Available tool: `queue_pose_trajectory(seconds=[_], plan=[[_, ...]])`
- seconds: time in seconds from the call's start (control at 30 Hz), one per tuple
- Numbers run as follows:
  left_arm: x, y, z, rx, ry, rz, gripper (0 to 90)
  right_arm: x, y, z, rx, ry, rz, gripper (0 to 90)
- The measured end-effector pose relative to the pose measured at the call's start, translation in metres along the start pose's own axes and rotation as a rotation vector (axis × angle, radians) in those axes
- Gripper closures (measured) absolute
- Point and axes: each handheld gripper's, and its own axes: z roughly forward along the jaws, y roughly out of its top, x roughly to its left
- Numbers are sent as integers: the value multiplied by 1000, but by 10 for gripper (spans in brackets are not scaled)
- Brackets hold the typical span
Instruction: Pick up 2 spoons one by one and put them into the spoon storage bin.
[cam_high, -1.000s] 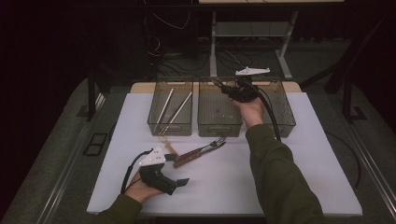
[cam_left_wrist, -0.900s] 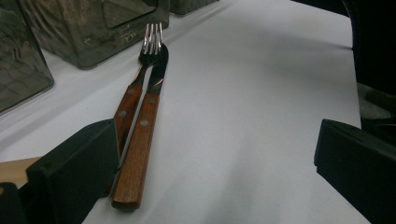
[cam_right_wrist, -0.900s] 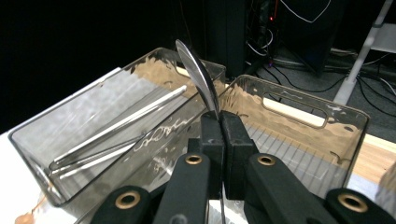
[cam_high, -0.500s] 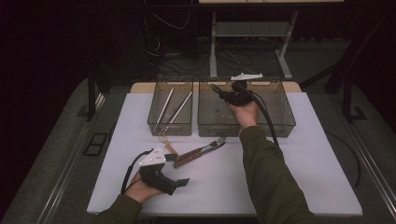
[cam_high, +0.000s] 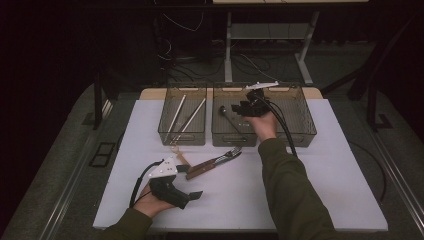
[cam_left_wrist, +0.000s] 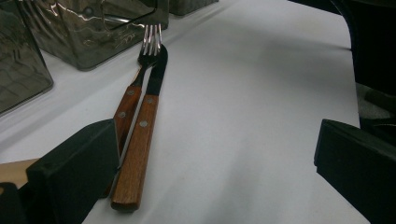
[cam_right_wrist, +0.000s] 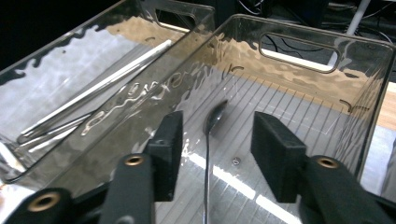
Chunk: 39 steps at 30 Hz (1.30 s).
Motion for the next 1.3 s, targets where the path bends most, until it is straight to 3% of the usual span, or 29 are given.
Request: queue_pose_trajectory(seconds=[0.1,0.23,0.57,0.8,1.03,1.3], plan=[[0,0,0,3,1,3,0,1,-2,-7,1,55,8,443],[0,0,0,2,4,1,0,5,-9,-21,17,115,-15,352],[2,0,-2,9,29,-5,0,5,-42,-69,-27,172,-105,273],[3,1,-5,10,60,-11,4,7,-73,-96,-40,195,-113,237],[7,2,-10,24,106,-32,119,9,-108,-119,-40,231,-93,201],[14,5,-18,24,156,-58,337,5,-149,-135,-21,176,-128,187]])
